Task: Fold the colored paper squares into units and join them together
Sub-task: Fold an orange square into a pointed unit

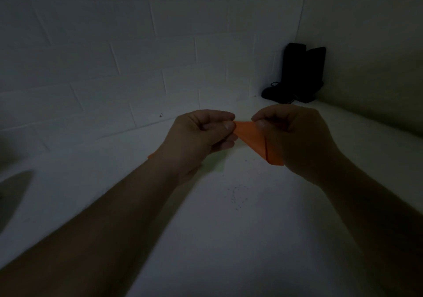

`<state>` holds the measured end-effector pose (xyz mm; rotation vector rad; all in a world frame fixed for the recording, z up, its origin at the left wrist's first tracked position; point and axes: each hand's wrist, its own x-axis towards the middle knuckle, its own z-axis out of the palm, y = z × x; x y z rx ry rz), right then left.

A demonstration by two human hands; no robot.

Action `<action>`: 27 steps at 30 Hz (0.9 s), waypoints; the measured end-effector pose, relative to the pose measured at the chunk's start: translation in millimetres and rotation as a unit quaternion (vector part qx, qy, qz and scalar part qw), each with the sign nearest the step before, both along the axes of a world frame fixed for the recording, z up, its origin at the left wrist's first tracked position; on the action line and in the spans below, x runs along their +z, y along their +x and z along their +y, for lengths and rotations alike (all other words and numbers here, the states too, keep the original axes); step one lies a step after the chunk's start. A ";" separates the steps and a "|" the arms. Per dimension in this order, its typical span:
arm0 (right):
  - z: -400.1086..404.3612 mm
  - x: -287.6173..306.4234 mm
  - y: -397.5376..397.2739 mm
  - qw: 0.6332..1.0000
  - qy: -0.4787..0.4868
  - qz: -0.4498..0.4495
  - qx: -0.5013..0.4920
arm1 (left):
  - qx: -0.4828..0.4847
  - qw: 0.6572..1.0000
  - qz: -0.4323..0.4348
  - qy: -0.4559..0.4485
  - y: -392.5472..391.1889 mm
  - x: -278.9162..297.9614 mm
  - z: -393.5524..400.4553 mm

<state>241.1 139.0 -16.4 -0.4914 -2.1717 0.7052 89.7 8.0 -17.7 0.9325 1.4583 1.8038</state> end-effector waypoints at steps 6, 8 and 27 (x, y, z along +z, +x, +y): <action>-0.5 -0.1 0.5 1.000 0.000 0.001 -0.006 | 0.003 0.999 -0.045 -0.004 -4.3 0.1 0.4; -0.4 0.8 1.0 1.000 0.004 -0.003 -0.011 | 0.007 0.999 -0.045 -0.005 -5.7 1.1 -0.3; -1.7 0.9 1.7 0.999 0.015 0.016 -0.024 | -0.030 0.996 -0.079 -0.011 -4.4 7.0 -3.1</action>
